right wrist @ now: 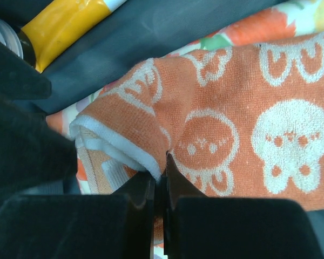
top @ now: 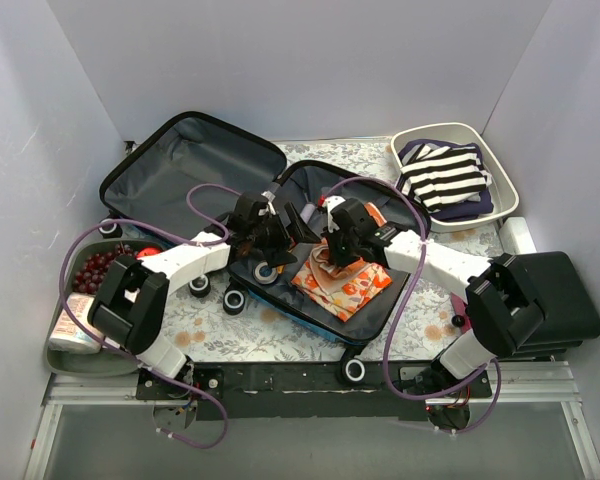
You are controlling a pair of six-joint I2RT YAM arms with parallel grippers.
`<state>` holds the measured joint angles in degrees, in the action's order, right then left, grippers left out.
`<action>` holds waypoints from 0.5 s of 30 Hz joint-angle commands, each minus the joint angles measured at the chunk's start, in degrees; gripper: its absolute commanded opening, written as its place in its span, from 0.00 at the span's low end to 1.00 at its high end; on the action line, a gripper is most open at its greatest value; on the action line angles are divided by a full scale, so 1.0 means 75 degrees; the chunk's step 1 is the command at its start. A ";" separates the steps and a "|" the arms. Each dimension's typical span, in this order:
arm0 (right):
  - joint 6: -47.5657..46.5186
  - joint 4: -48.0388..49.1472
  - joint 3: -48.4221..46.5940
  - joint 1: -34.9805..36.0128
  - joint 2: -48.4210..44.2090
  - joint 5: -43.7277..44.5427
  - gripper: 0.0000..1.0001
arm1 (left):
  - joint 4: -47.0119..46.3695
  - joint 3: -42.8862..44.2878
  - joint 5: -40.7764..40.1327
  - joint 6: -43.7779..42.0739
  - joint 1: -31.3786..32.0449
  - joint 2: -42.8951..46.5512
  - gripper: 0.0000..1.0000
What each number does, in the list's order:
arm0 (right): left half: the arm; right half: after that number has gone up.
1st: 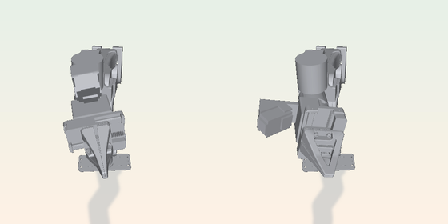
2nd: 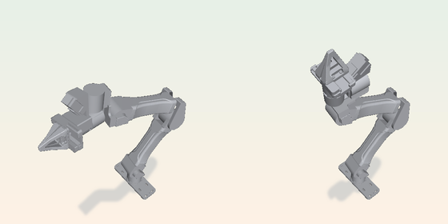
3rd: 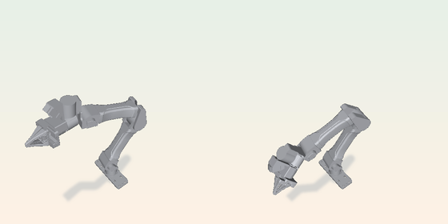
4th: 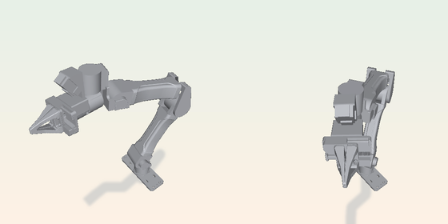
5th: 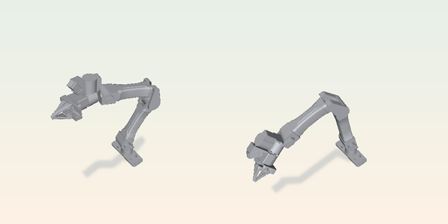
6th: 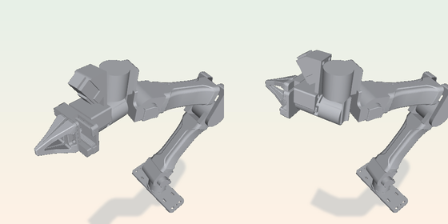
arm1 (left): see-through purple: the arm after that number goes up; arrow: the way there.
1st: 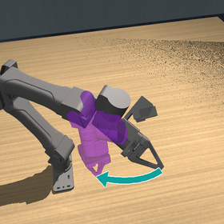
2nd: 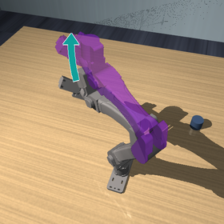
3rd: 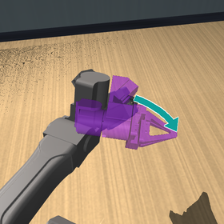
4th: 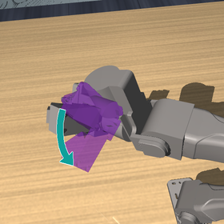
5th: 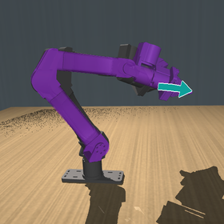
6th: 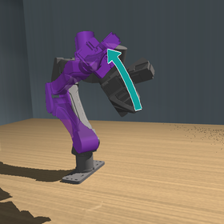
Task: Open, take out, and arrange the luggage
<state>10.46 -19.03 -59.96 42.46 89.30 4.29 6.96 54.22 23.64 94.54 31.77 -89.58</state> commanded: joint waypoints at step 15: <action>0.1137 0.1811 0.1034 -0.0001 -0.0668 -0.1334 0.13 | 0.0020 0.0470 -0.0315 0.1410 0.0276 -0.0958 0.55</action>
<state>17.32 -9.21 -52.71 42.44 86.21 -3.33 5.91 55.16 20.75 104.71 32.86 -95.46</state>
